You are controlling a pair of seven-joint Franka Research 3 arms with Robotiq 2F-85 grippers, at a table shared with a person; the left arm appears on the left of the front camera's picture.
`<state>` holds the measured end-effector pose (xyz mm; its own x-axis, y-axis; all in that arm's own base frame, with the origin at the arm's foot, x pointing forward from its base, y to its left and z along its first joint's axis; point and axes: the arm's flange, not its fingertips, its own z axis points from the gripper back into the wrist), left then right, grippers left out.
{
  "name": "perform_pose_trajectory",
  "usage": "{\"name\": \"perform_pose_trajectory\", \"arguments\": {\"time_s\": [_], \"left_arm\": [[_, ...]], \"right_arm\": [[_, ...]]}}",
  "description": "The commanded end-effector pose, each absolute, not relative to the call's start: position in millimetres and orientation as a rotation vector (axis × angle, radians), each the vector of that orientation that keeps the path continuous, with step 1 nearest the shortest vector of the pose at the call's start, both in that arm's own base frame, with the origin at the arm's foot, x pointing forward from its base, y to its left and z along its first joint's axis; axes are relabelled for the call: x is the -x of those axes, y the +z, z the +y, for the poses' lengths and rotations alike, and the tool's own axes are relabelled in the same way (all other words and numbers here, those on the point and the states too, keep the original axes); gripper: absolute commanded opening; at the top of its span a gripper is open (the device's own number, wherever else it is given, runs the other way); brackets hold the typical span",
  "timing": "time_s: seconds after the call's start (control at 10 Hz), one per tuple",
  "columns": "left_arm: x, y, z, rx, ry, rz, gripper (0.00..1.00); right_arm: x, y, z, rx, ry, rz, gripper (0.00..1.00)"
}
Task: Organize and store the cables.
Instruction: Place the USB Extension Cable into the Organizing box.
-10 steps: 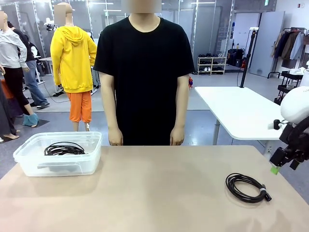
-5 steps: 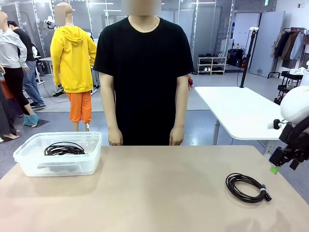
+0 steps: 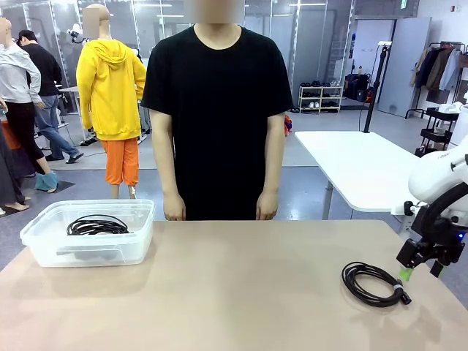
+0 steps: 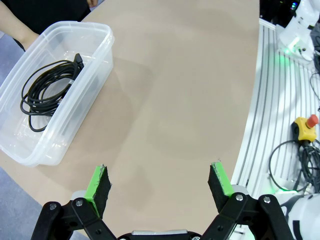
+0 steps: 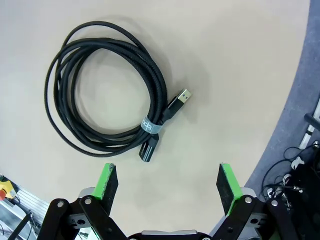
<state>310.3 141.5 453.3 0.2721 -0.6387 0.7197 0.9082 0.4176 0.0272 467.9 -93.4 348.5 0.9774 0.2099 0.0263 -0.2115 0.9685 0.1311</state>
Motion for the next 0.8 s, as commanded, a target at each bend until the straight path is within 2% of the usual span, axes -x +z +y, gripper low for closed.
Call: {"name": "perform_pose_trajectory", "arguments": {"time_s": [0.0,0.7], "left_arm": [[-309,453,142,0.426,-1.089,-0.725,1.0],[-309,453,142,0.426,-1.089,-0.725,1.0]], "right_arm": [[-480,339,-92,-0.159,0.167,-0.012,1.0],[-492,307,-81,-0.179,0.125,0.036,1.0]]}}
